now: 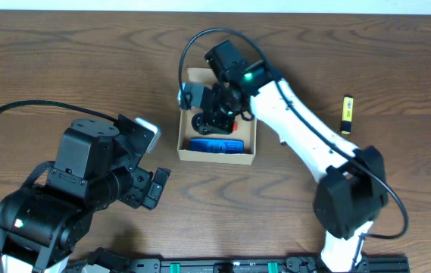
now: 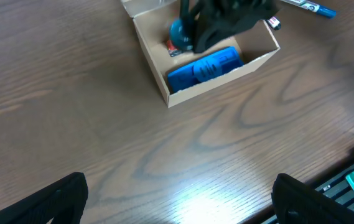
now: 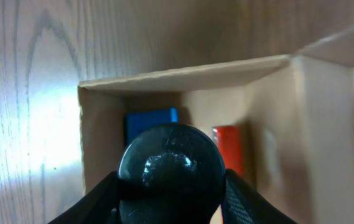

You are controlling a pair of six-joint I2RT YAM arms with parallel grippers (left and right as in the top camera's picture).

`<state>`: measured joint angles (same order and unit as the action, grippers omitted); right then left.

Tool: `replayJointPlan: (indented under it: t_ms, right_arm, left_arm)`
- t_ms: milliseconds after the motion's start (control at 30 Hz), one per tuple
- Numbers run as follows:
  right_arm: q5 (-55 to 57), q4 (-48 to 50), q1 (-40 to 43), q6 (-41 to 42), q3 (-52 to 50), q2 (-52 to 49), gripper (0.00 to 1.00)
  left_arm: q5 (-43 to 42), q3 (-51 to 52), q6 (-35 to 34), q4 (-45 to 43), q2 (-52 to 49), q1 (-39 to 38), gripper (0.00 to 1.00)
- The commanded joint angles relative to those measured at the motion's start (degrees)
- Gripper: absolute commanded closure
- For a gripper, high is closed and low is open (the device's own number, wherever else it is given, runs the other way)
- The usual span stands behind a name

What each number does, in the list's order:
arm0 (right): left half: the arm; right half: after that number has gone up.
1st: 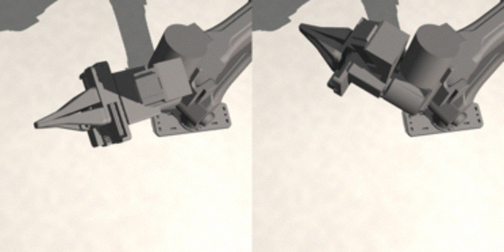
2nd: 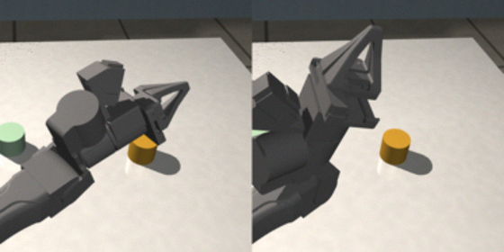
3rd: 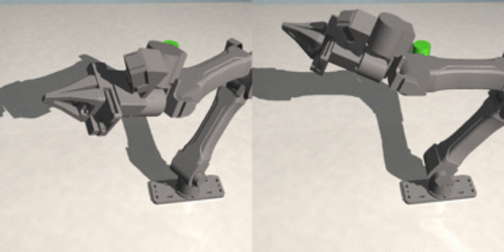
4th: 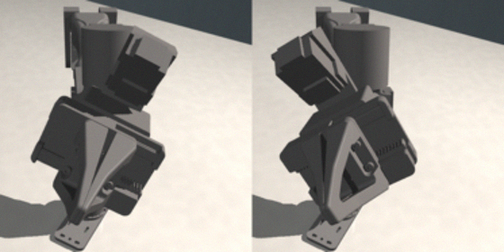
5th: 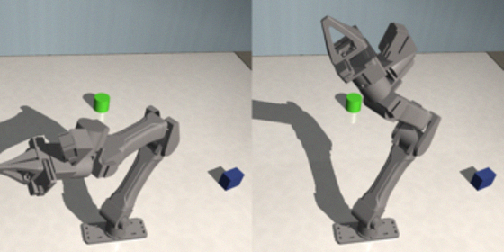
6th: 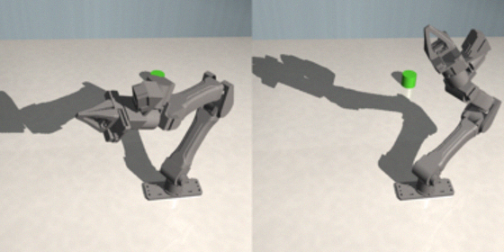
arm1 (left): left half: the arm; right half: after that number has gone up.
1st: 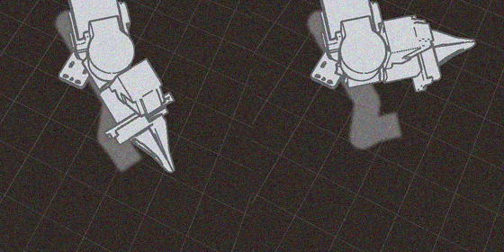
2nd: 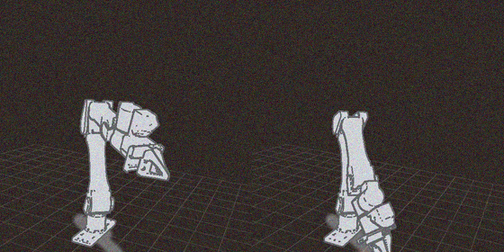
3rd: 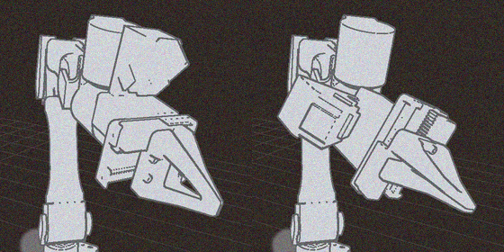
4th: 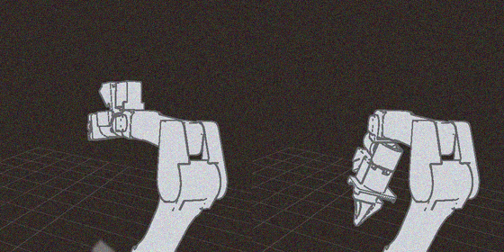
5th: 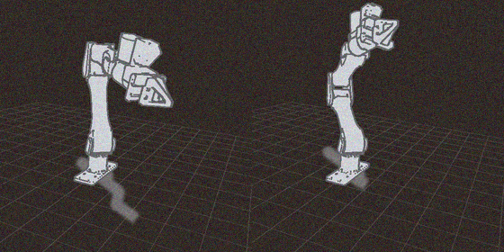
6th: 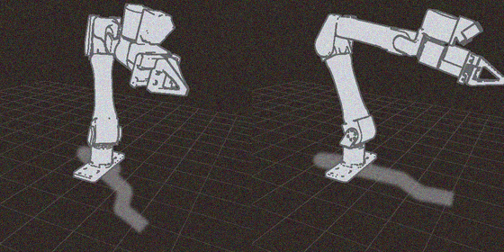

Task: Pack container
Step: 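Place the black tape dispenser into the box and release, then move the right gripper to the yellow highlighter and grasp it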

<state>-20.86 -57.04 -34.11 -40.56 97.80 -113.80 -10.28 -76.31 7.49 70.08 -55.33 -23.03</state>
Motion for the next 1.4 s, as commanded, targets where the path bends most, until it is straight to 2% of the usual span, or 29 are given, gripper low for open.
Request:
replayJointPlan:
  t_ms: [0, 300, 433, 533, 633, 833, 1033, 1133, 1367]
  right_arm:
    - [-1.05, 0.04, -1.18, -1.6, -0.22, -2.43, 0.58]
    - [-1.01, 1.09, -1.66, -1.99, -0.22, -6.54, 0.56]
    - [-1.05, 1.07, -1.77, -1.97, -0.22, -7.3, 0.48]
    - [-1.05, 1.16, -1.81, -1.97, -0.2, -7.17, 0.36]
    - [-1.03, 1.01, -1.81, -1.62, 0.15, -5.92, 0.34]
    - [3.04, -2.67, -0.02, 1.62, 4.79, 2.03, 0.35]
    - [11.23, -3.23, 4.24, 9.09, 5.7, 13.57, 0.3]
    - [14.45, -4.52, 8.41, 13.99, 5.7, 18.88, 0.27]
    - [21.81, -11.61, 20.74, 23.61, 5.7, 24.79, 0.27]
  left_arm:
    - [0.26, -0.35, -0.22, 0.0, 0.22, 0.2, 0.05]
    - [0.26, -0.35, -0.22, 0.0, 0.22, 0.2, 0.05]
    - [0.26, -0.35, -0.22, 0.0, 0.22, 0.2, 0.05]
    - [0.26, -0.35, -0.22, 0.0, 0.22, 0.2, 0.05]
    - [0.26, -0.35, -0.22, 0.02, 0.22, 0.2, 0.05]
    - [0.26, -0.35, -0.22, 0.0, 0.22, 0.2, 0.05]
    - [0.26, -0.35, -0.22, 0.0, 0.22, 0.2, 0.05]
    - [0.26, -0.35, -0.22, 0.0, 0.22, 0.2, 0.05]
    - [0.26, -0.35, -0.22, 0.0, 0.22, 0.2, 0.05]
